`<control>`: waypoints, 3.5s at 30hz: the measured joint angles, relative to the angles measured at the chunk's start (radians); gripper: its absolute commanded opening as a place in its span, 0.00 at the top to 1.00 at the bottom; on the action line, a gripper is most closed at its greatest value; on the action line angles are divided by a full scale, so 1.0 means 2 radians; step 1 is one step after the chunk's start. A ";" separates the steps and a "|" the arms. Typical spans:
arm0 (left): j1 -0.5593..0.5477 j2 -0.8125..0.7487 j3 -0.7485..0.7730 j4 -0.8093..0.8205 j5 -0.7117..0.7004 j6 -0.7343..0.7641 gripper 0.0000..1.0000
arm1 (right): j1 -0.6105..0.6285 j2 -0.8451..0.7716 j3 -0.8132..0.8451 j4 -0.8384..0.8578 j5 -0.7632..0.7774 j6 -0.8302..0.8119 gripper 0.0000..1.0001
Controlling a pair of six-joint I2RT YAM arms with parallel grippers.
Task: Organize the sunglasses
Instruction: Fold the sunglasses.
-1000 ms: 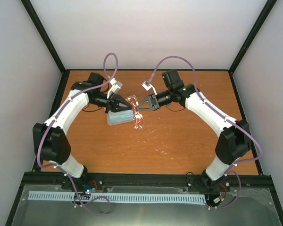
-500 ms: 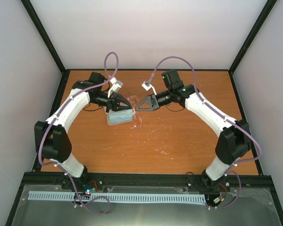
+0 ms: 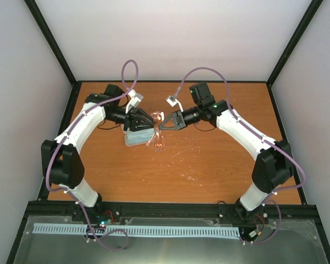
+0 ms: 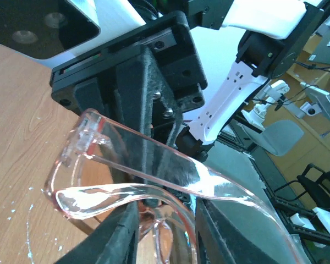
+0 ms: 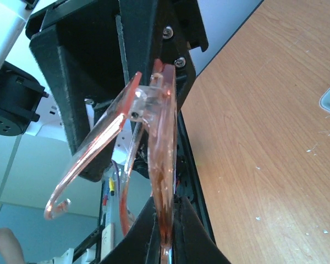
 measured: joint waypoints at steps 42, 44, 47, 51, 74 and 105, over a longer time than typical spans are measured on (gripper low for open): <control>0.050 0.045 0.053 -0.075 -0.015 0.047 0.51 | -0.002 -0.034 -0.011 0.039 0.004 0.023 0.97; 0.044 0.045 0.057 -0.079 -0.010 0.047 0.50 | -0.002 -0.033 -0.011 0.039 0.005 0.022 0.97; 0.034 0.045 0.061 -0.081 -0.005 0.048 0.50 | -0.002 -0.032 -0.011 0.038 0.005 0.022 0.97; 0.023 0.045 0.064 -0.084 -0.003 0.048 0.52 | -0.002 -0.029 -0.011 0.039 0.006 0.022 0.97; 0.001 0.048 0.070 -0.070 0.011 -0.002 0.99 | -0.005 -0.025 -0.011 0.043 0.014 0.008 0.96; 0.085 0.072 0.142 0.076 0.049 -0.165 0.99 | -0.089 -0.182 -0.274 0.386 0.114 0.287 0.58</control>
